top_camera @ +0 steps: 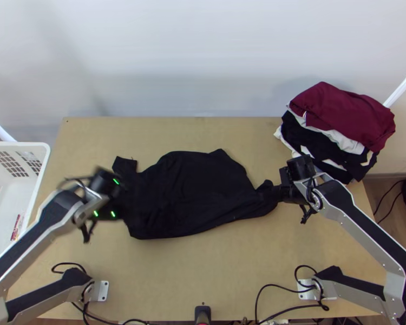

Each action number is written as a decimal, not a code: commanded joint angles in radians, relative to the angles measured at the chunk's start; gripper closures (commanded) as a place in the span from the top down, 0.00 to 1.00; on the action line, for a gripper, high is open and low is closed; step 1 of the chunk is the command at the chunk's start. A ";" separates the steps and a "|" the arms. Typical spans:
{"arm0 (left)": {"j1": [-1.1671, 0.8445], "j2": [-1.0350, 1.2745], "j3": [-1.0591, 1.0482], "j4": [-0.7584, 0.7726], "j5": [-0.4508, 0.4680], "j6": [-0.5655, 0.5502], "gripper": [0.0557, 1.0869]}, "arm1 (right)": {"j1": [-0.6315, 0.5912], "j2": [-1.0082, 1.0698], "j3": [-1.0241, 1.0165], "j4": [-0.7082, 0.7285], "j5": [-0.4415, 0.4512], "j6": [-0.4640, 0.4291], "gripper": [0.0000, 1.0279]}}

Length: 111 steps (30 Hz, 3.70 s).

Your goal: Fold the t-shirt

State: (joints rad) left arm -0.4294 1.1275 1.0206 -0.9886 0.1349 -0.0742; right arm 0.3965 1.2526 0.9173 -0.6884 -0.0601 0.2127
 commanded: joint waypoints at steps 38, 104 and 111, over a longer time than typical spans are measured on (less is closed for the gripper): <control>-0.057 0.399 -0.050 0.191 -0.018 0.057 0.27 | 0.045 -0.056 -0.003 0.016 0.013 0.051 0.03; 0.417 0.052 1.130 0.407 -0.451 -0.029 0.04 | -0.209 -0.016 1.264 0.179 0.085 -0.207 0.03; 0.416 -0.147 1.101 0.211 -0.451 -0.090 0.04 | -0.196 -0.289 1.124 -0.042 0.086 -0.214 0.03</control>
State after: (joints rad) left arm -0.0227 1.0554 2.1307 -0.7406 -0.2699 -0.1360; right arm 0.2089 1.0599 2.0823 -0.6796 -0.0177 0.0200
